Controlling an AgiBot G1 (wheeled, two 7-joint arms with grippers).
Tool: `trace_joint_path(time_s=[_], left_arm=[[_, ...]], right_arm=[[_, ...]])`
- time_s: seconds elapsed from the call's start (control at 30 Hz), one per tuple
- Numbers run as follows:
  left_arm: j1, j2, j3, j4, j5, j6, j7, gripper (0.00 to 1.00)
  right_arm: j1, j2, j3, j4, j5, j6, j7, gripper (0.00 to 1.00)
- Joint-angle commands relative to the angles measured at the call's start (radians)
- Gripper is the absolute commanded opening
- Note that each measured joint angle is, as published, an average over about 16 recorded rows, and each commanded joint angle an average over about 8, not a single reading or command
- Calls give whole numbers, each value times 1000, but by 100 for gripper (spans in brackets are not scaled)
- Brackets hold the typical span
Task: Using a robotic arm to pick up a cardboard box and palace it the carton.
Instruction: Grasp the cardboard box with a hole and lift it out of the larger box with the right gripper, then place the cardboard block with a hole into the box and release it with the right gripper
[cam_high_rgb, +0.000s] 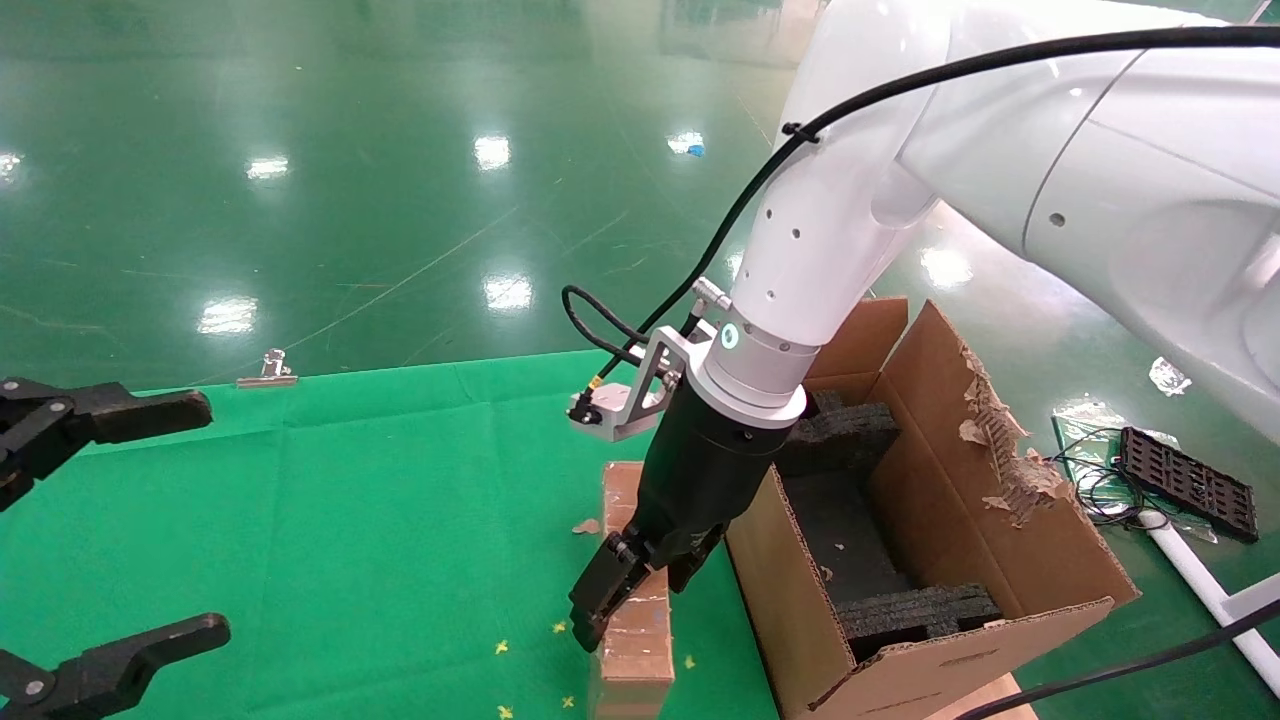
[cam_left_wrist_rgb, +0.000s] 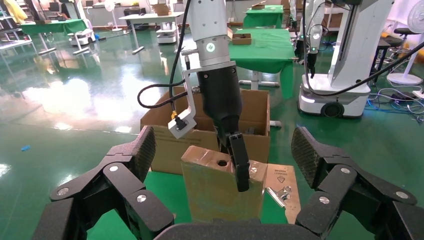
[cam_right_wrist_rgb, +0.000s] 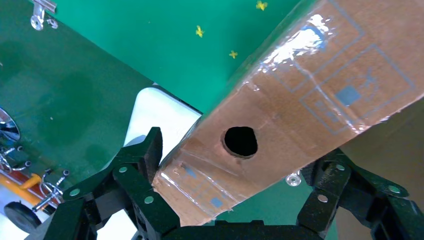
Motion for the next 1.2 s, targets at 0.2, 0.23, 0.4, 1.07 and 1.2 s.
trace_joint_path(time_s=[0.2,0.23,0.4,1.07,1.2], left_arm=[[0,0,0,0,0,0,0,0],[0,0,0,0,0,0,0,0],[0,0,1,0,0,0,0,0],[0,-1,1,0,-1,-1,1,0],[0,-1,2,0,-1,-1,1,0]], right_arm=[[3,1,-25,8,6,4,2,0],[4,0,-28,9,6,5,1,0],[13,-2,-43,18,1,6,-8,0],[225,253,55,207,-1,138,-273,0],[303,345,83,216,-26,166,-328,0]])
